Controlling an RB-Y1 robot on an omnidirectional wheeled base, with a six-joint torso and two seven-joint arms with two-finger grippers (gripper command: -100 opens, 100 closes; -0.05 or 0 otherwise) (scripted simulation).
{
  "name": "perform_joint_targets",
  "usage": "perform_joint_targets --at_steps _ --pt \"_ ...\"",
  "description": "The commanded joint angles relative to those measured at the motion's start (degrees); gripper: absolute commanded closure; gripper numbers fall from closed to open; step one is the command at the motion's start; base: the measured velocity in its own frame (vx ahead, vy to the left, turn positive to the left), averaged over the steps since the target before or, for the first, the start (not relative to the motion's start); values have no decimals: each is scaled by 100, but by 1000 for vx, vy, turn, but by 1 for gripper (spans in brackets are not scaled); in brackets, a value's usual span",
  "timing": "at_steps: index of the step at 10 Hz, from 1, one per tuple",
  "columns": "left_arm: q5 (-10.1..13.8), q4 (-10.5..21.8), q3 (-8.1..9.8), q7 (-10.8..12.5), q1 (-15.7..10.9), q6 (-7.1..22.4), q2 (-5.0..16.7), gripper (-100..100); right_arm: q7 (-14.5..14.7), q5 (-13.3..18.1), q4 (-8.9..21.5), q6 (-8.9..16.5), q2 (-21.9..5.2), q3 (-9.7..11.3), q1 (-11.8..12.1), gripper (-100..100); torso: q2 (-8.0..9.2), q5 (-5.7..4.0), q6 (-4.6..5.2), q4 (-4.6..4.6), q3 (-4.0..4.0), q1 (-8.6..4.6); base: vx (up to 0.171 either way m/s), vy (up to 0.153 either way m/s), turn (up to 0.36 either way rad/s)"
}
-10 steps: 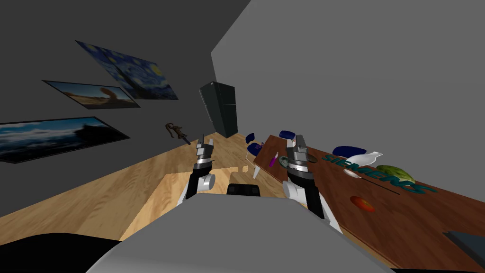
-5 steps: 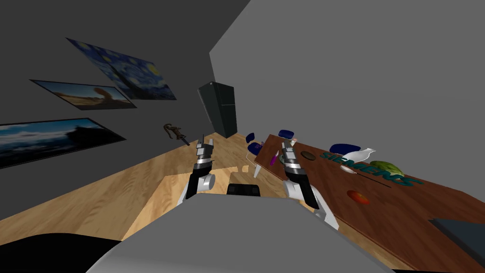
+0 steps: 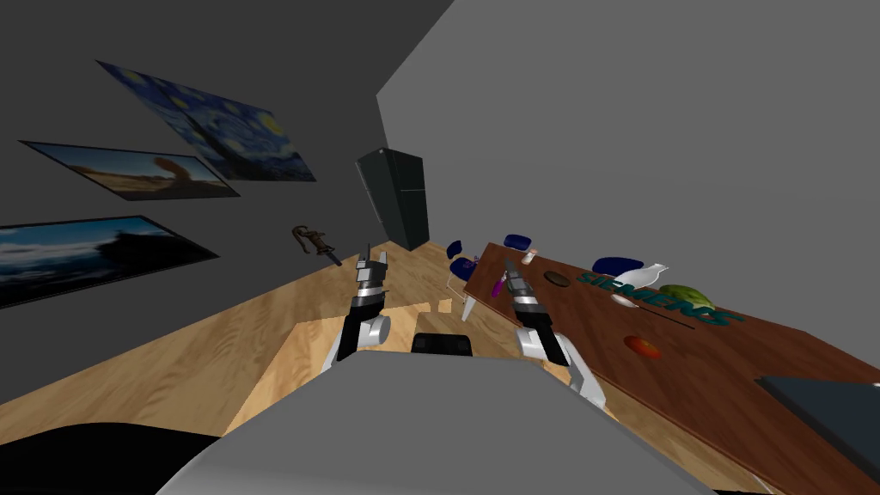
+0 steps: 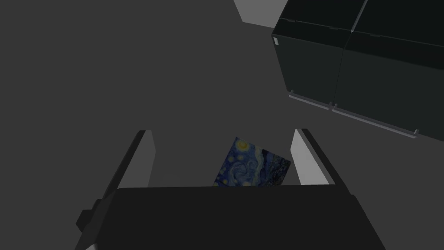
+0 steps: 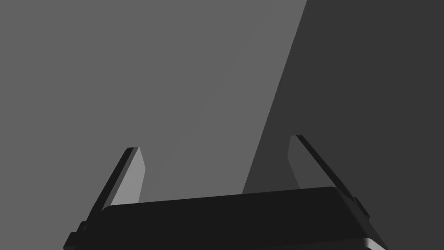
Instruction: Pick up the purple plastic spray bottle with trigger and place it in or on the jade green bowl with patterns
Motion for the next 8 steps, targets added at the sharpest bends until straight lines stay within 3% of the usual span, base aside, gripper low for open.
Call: perform_joint_targets --at_steps 1,6,8 --pt "0 0 0 0 0 0 0 0 163 100 84 75 45 41 21 -100 0 0 0 0 0 0 -8 63 -31" --pt "0 0 0 0 0 0 0 0 983 667 1062 574 38 -200 -268 -100 -9 1 -1 -2 -5 4 4 78 -77" --pt "0 0 0 0 0 0 0 0 1150 785 1340 650 54 -264 -331 -100 -11 1 -1 -2 -6 -1 12 59 -50"
